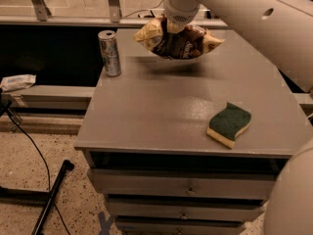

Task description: Move brown chip bag near redbull can

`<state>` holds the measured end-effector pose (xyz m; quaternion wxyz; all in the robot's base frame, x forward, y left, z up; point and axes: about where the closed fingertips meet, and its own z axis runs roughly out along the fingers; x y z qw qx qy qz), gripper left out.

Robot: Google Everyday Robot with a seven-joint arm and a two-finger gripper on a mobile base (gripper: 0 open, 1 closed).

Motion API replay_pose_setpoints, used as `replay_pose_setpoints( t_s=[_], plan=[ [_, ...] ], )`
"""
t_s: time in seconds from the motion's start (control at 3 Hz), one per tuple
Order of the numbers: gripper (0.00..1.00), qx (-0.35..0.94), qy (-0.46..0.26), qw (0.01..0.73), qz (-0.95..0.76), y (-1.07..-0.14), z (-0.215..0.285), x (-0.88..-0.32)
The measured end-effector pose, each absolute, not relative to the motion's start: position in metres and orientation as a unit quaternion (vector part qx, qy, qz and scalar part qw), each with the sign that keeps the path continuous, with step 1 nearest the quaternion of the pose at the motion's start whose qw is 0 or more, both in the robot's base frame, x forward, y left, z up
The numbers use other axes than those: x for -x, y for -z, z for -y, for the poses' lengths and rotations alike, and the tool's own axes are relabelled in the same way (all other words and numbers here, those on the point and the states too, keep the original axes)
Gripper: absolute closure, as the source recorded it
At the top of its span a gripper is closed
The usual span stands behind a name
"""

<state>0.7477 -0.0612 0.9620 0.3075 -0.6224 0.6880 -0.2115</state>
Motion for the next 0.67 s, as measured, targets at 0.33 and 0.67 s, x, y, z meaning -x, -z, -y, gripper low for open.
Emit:
replay_pose_setpoints(
  t_s=[0.33, 0.67],
  plan=[
    [1.0, 0.634, 0.197, 0.304, -0.683, -0.949, 0.044, -0.737],
    [0.87, 0.641, 0.191, 0.293, -0.683, -0.938, 0.033, -0.731]
  ],
)
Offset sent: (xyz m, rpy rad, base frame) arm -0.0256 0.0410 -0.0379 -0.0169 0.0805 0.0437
